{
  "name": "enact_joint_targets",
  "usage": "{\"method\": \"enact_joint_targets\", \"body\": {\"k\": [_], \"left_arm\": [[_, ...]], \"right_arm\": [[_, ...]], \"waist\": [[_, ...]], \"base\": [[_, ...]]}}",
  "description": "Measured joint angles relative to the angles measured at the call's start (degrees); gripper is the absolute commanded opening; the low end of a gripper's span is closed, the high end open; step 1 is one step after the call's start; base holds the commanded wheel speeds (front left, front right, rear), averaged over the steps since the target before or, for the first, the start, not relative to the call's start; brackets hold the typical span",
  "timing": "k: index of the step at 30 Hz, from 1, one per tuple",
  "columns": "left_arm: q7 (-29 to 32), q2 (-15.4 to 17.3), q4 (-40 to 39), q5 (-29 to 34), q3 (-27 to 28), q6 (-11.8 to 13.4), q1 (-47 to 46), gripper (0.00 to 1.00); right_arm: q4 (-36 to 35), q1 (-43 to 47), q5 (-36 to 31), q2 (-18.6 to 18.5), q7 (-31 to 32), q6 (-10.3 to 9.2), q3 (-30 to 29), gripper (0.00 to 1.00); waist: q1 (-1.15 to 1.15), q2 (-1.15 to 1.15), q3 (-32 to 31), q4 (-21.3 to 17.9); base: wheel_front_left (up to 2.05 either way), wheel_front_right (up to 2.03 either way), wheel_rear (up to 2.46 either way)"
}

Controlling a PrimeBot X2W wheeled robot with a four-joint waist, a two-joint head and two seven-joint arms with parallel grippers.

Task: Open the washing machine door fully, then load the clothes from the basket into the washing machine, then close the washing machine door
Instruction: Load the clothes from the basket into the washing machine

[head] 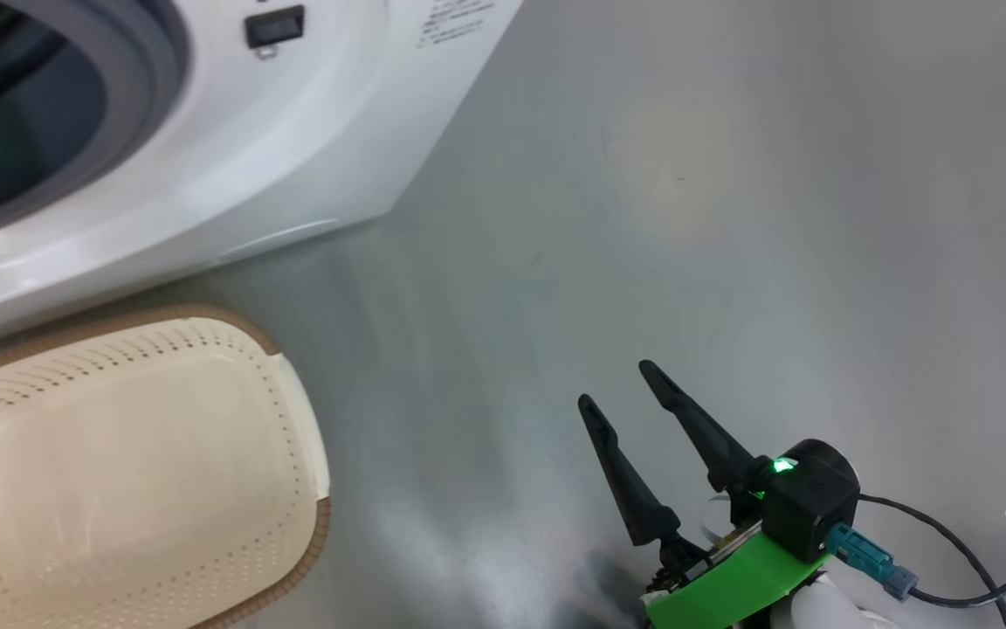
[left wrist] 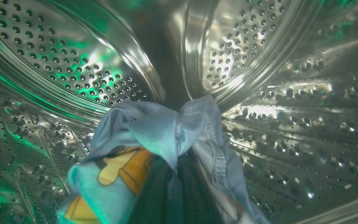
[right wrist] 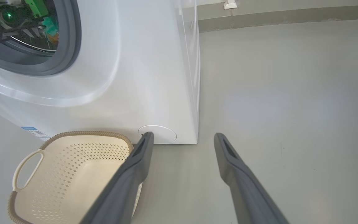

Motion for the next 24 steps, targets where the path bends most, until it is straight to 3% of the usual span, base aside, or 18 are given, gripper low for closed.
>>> {"method": "enact_joint_targets", "body": {"k": [3,10,11,15,17,18,24], "left_arm": [[-0.7,0.7,1.6,-0.9,1.0,-0.6,-3.4,0.0],[-3.6,3.2,2.6,-1.2,1.9,1.6,-9.8,0.0],[-3.6,3.1,3.7,-0.7,1.4,1.5,-9.8,0.05],[-0.5,2.5,8.4,-0.1,-0.3,1.5,-9.8,0.47],[1.2,2.5,10.1,0.1,-0.8,1.5,-9.8,0.91],[1.8,2.5,10.9,0.1,-1.1,1.5,-9.8,1.0],[2.3,0.7,13.8,-0.5,-1.0,2.8,-9.8,1.0]], "right_arm": [[-0.2,0.1,0.4,0.0,0.0,0.0,0.7,1.0],[-0.9,0.1,0.7,0.2,0.0,0.0,0.9,1.0],[-0.9,0.1,0.7,0.2,0.0,0.0,0.9,1.0],[-0.8,0.1,0.7,0.2,0.0,0.0,0.9,1.0],[-0.8,0.1,0.8,0.3,0.0,0.0,1.0,1.0],[-0.7,0.1,0.8,0.3,0.0,0.0,1.0,1.0],[-0.2,0.1,0.8,0.3,0.0,0.0,0.6,1.0]], "waist": [[0.0,0.0,1.1,-0.9],[0.0,0.0,4.1,-2.0],[0.0,0.0,4.3,-2.1],[0.0,0.0,4.1,-1.7],[0.0,0.0,3.7,-1.5],[0.0,0.0,3.6,-1.4],[0.0,0.0,2.1,-0.5]], "base": [[0.0,0.0,0.0],[0.0,0.0,0.0],[0.0,0.0,0.0],[0.0,0.0,0.0],[0.0,0.0,0.0],[0.0,0.0,0.0],[0.0,0.0,0.0]]}}
